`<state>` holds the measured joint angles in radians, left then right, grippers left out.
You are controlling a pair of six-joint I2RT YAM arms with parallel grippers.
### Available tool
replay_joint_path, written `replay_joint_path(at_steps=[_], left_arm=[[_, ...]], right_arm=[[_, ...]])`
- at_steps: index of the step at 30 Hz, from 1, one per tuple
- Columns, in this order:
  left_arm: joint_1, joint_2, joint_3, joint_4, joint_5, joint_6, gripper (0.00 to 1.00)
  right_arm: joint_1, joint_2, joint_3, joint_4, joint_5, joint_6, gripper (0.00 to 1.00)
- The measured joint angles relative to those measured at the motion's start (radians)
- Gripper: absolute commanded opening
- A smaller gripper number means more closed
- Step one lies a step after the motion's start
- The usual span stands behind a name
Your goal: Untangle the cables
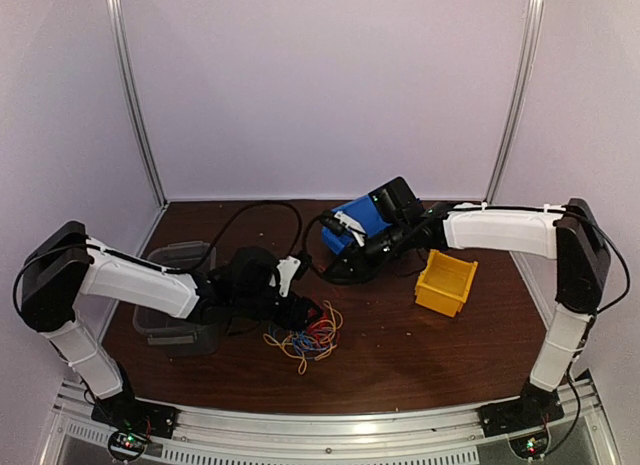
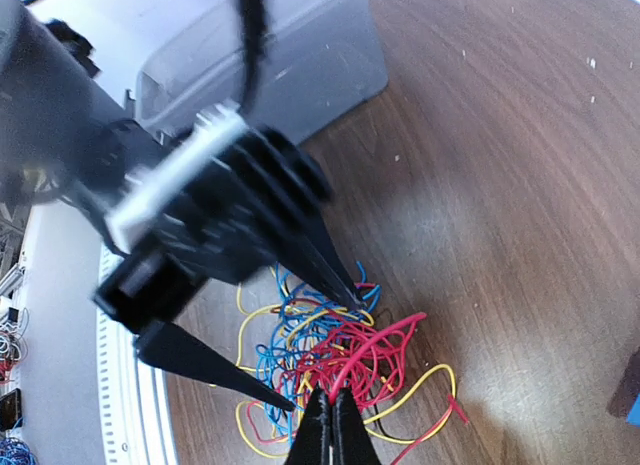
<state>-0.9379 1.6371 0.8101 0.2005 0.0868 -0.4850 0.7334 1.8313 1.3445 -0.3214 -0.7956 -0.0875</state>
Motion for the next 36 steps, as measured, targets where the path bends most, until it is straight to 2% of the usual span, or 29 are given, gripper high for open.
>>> replay_joint_path(at_steps=[4,11,22,24,29,36], left_arm=[[-0.002,0.049,0.019,0.016,0.018,-0.011,0.42],[-0.002,0.155,0.070,0.042,0.053,-0.021,0.26],[-0.002,0.156,0.070,0.047,0.065,-0.010,0.14],[-0.002,0.156,0.070,0.047,0.067,-0.008,0.08],[-0.002,0.156,0.070,0.062,0.067,0.003,0.00],[-0.002,0.157,0.072,0.063,0.063,0.008,0.00]], right_arm=[[0.000,-0.093,0.000,0.001,-0.018,-0.006,0.00],[-0.001,-0.171,0.060,-0.048,-0.077,-0.015,0.00],[-0.097,-0.177,0.366,-0.174,-0.207,-0.013,0.00],[-0.138,-0.177,0.434,-0.175,-0.238,0.003,0.00],[-0.245,-0.174,0.559,-0.134,-0.312,0.094,0.00],[-0.343,-0.169,0.686,0.008,-0.419,0.269,0.00]])
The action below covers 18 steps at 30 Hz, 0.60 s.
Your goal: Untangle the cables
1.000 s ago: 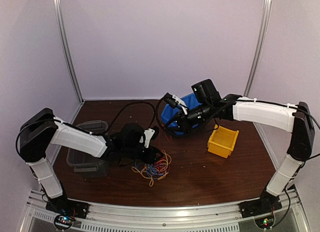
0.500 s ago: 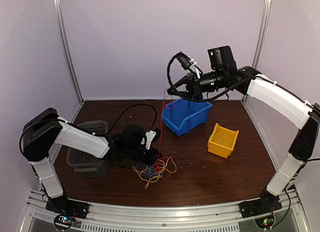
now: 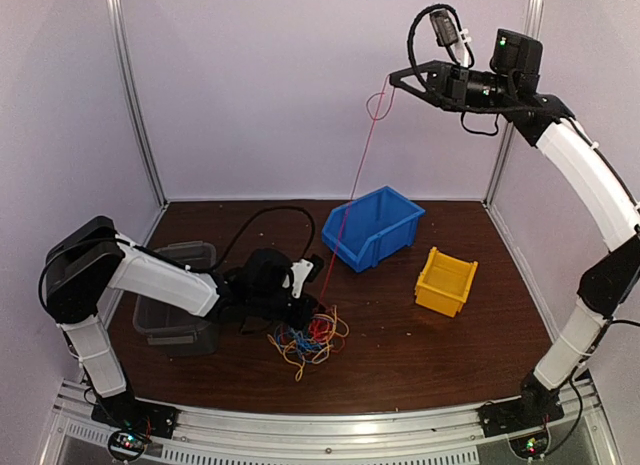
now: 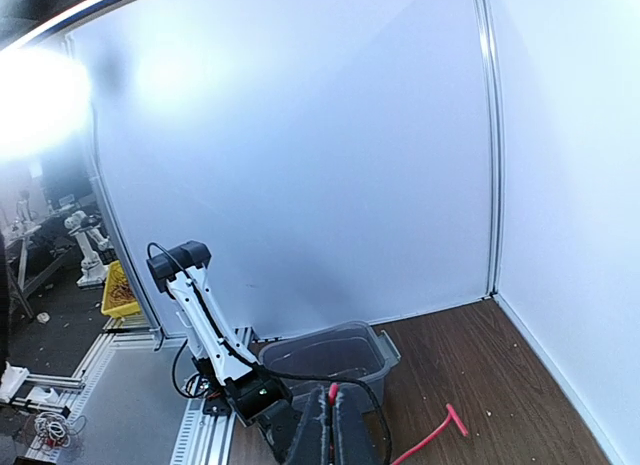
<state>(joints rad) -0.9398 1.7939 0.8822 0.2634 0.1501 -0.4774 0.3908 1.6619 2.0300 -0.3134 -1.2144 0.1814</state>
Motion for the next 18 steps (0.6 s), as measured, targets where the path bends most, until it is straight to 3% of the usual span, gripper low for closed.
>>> replay_joint_path(at_steps=[2,3,5,8,18], left_arm=[[0.000,0.000,0.004,0.000,-0.001,0.000,0.00],[0.000,0.000,0.008,-0.001,-0.002,0.000,0.05],[0.000,0.000,0.013,-0.005,-0.009,0.002,0.24],[0.000,-0.010,0.016,-0.039,-0.039,0.014,0.44],[-0.003,-0.256,0.014,-0.090,-0.148,0.082,0.55]], right_arm=[[-0.013,0.000,0.010,0.038,-0.025,0.037,0.00],[-0.019,0.000,0.010,0.048,-0.032,0.044,0.00],[-0.025,0.000,0.007,0.049,-0.036,0.040,0.00],[-0.027,-0.018,-0.064,0.052,-0.029,0.002,0.00],[-0.006,-0.100,-0.432,-0.023,0.040,-0.151,0.00]])
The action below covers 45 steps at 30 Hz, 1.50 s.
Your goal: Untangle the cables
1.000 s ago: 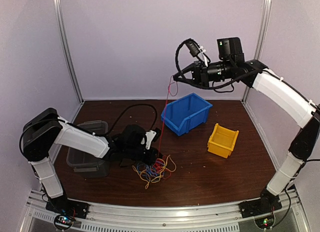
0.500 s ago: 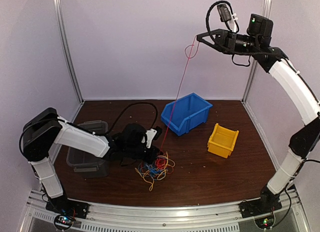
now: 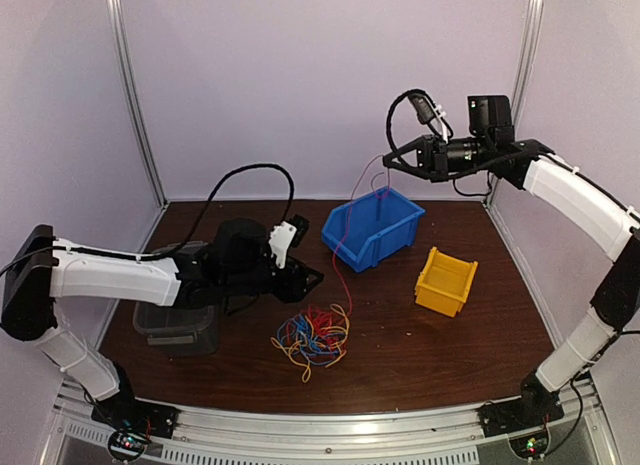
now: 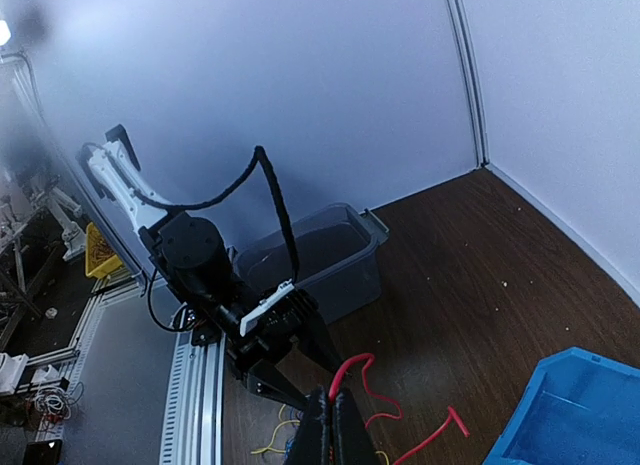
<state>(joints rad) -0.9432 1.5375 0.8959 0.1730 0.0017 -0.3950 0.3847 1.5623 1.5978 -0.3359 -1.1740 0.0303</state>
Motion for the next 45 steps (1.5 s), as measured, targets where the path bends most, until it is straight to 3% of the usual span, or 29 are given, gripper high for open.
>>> replay_joint_path(at_steps=[6,12,21,24,28,32,37,41,45], left_arm=[[-0.049,0.014,0.011,0.059,0.021,0.112,0.57],[-0.068,0.109,0.077,0.121,-0.032,0.131,0.54],[-0.066,0.213,0.164,0.103,-0.122,0.132,0.23],[-0.066,0.208,0.148,0.119,-0.124,0.131,0.00],[-0.066,0.192,0.102,0.130,-0.113,0.143,0.00],[-0.066,0.164,0.093,0.121,-0.111,0.154,0.00],[-0.064,0.018,0.105,0.087,-0.142,0.180,0.00],[-0.055,-0.081,0.186,0.049,-0.180,0.208,0.00],[-0.046,-0.133,0.286,0.031,-0.214,0.241,0.00]], right_arm=[[0.046,-0.042,-0.072,-0.060,0.019,-0.084,0.00],[0.074,-0.061,-0.078,-0.085,0.018,-0.114,0.00],[0.074,-0.071,-0.078,-0.119,-0.007,-0.134,0.00],[0.074,-0.071,-0.076,-0.133,-0.011,-0.137,0.00],[0.074,-0.071,-0.076,-0.144,-0.011,-0.141,0.01],[0.074,-0.076,-0.098,-0.138,0.022,-0.180,0.10],[0.076,-0.086,-0.220,-0.137,0.138,-0.273,0.35],[0.080,-0.086,-0.336,-0.112,0.211,-0.284,0.52],[0.121,-0.086,-0.435,-0.066,0.268,-0.290,0.61]])
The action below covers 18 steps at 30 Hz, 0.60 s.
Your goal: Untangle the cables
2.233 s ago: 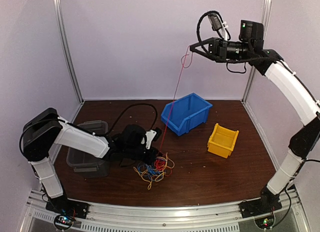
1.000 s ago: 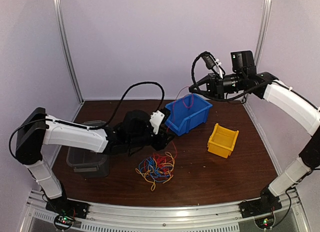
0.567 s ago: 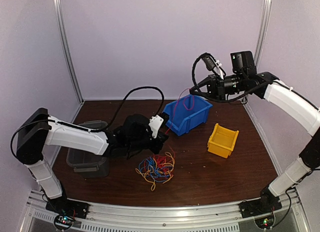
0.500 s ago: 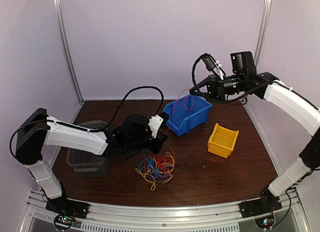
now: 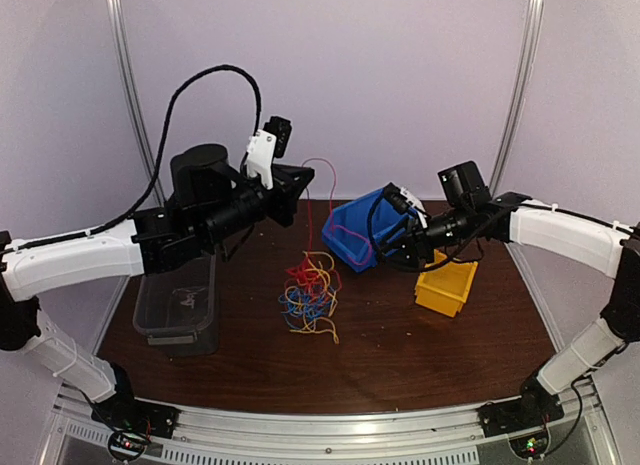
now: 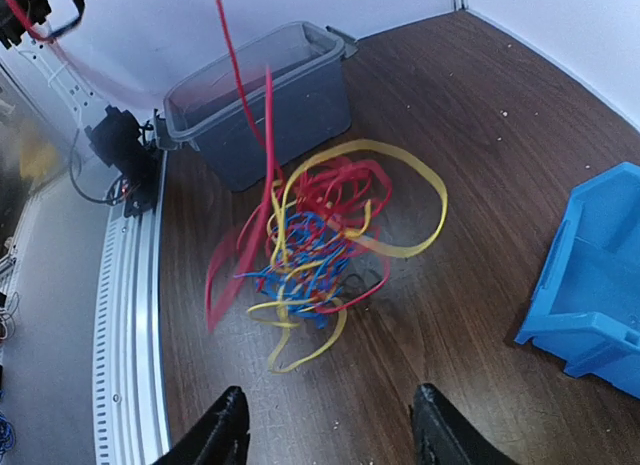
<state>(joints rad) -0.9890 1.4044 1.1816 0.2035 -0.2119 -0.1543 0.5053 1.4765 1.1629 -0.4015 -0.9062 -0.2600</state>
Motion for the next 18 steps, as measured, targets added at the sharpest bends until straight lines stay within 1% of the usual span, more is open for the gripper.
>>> replay_joint_path(at_steps=[4,8,15,18], left_arm=[[0.002,-0.019,0.071,-0.012,-0.021,0.025,0.00],[0.002,-0.019,0.085,-0.033,-0.025,0.034,0.00],[0.002,-0.019,0.085,-0.058,-0.013,0.017,0.00],[0.002,-0.019,0.085,-0.060,-0.005,0.006,0.00]], right_arm=[[0.092,0.011,-0.045,0.032,0.042,-0.008,0.63],[0.161,0.051,-0.036,0.059,0.061,-0.006,0.66],[0.180,0.135,0.085,0.124,0.112,0.026,0.68],[0.192,0.164,0.118,0.177,0.136,0.027,0.73]])
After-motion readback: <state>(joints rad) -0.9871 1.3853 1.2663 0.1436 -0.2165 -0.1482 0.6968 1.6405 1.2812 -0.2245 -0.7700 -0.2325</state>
